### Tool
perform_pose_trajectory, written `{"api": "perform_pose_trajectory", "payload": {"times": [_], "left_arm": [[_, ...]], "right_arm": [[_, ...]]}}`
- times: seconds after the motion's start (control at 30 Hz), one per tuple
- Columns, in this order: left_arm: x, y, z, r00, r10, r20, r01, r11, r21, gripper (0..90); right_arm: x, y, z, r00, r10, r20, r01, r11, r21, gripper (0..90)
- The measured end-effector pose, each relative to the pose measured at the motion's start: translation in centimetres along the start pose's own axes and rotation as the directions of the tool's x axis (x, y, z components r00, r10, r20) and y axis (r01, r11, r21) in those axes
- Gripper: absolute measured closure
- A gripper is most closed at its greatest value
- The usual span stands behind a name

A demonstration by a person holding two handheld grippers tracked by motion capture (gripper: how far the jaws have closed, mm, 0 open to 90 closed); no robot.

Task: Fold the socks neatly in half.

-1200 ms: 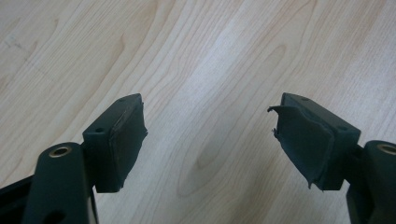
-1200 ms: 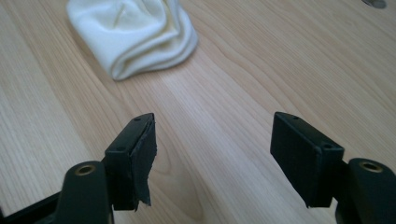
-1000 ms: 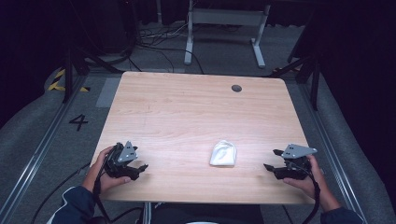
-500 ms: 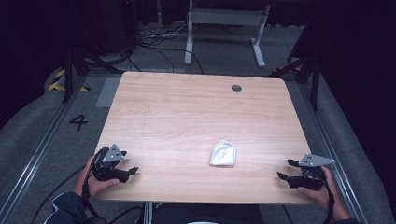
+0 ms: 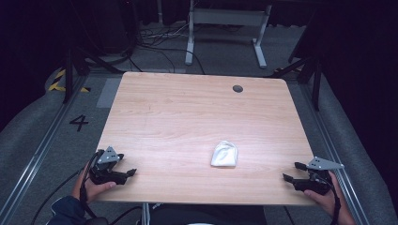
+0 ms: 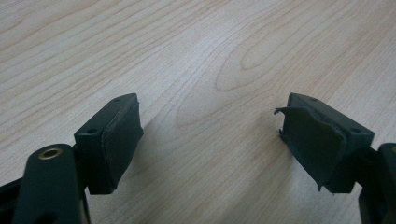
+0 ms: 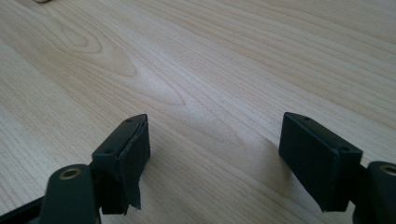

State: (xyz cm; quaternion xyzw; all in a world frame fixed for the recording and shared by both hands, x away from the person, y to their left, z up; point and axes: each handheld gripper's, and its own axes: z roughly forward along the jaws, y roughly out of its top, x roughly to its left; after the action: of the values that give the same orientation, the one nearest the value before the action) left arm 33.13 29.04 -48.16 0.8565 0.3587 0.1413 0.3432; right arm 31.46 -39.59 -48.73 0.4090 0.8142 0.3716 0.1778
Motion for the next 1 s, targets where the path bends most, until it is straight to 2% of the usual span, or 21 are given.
{"api": "perform_pose_trajectory", "payload": {"times": [0.7, 1.0], "left_arm": [[-0.03, -0.02, 0.0, 1.0, -0.005, -0.004, 0.005, 1.0, -0.001, 20.1], [-0.04, -0.05, 0.03, 0.9998, -0.019, -0.002, 0.019, 0.9998, -0.005, 20.4]], "right_arm": [[0.0, 0.0, 0.0, 0.9998, 0.011, 0.015, -0.011, 0.9999, 0.0, 24.6], [0.0, 0.0, 0.0, 0.9998, 0.012, 0.018, -0.012, 0.9999, 0.001, 24.5]]}}
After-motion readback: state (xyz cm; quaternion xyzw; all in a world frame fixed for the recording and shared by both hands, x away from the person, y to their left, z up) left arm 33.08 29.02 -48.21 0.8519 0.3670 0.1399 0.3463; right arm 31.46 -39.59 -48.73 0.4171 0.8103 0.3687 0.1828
